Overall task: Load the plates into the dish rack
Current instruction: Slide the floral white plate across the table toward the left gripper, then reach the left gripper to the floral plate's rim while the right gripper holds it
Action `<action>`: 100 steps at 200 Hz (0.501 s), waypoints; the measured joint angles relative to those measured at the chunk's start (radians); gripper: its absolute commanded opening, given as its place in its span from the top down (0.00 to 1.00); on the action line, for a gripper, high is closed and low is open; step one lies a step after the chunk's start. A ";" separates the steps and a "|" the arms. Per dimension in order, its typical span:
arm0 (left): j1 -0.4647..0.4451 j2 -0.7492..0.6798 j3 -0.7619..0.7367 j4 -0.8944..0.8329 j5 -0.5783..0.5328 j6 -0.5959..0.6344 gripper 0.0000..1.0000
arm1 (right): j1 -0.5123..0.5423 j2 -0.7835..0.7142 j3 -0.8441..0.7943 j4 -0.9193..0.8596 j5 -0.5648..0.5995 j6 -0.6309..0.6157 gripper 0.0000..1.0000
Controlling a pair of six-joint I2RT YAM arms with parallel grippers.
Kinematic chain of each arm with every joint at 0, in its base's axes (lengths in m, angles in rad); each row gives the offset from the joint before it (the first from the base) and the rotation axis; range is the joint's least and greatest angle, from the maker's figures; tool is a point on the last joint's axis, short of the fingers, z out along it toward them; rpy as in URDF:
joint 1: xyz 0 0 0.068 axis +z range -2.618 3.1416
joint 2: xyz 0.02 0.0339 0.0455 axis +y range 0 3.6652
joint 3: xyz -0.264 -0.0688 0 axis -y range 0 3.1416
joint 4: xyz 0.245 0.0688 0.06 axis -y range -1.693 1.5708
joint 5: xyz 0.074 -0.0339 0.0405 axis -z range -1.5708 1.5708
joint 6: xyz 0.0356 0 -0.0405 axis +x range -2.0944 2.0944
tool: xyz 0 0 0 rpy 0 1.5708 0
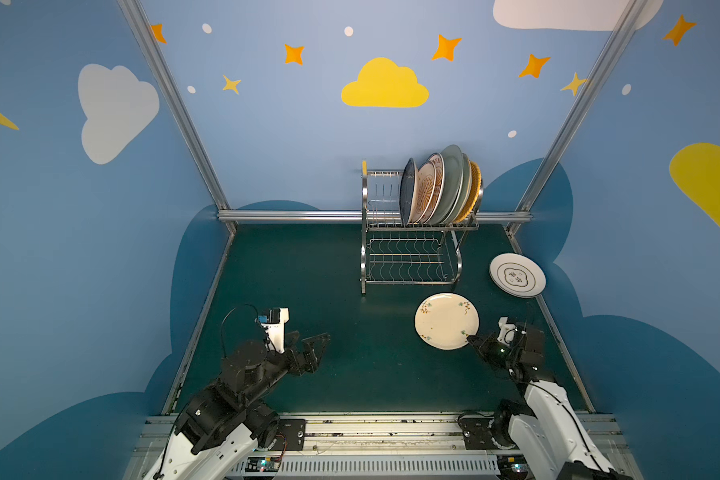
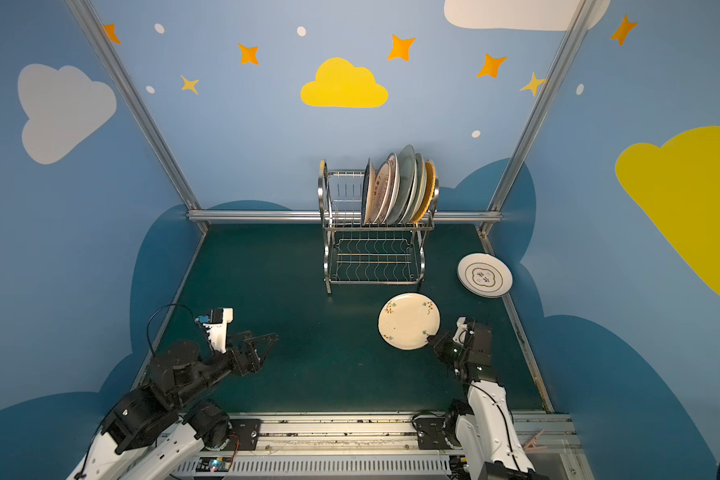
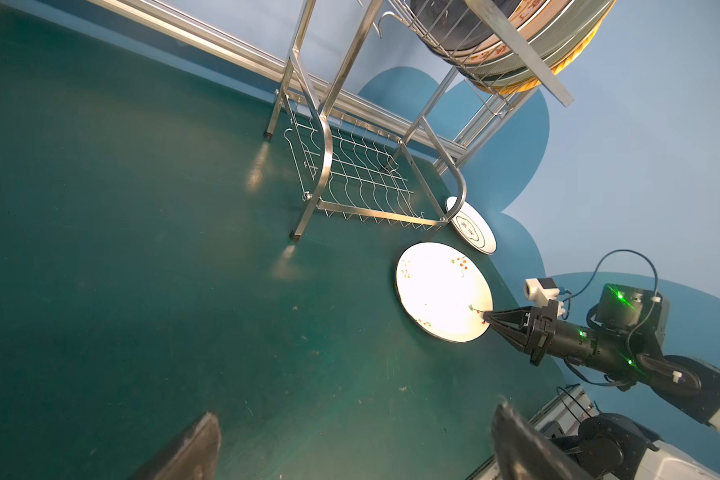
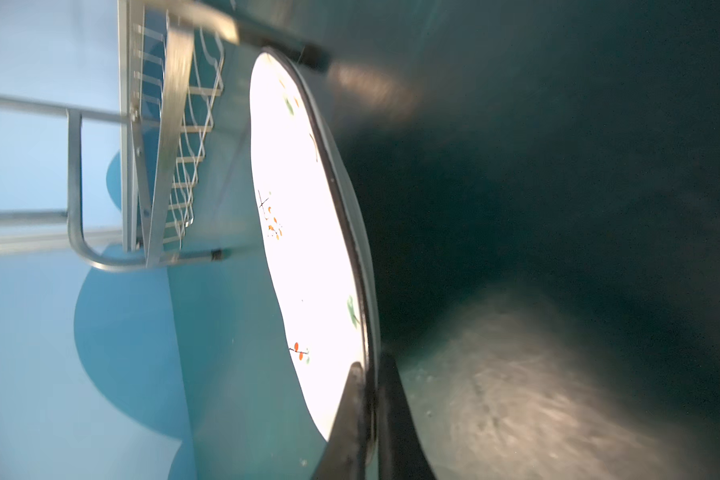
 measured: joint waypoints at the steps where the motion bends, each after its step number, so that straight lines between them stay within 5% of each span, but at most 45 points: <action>1: 0.000 0.000 -0.001 0.002 0.000 -0.001 0.00 | 0.003 0.003 0.002 0.002 -0.001 0.000 1.00; 49: -0.034 0.068 -0.124 0.186 0.019 -0.080 0.00 | 0.057 0.176 0.096 0.034 -0.064 -0.002 1.00; 100: -0.320 0.312 -0.187 0.429 -0.151 -0.054 0.00 | 0.069 0.308 0.161 0.066 -0.161 -0.021 1.00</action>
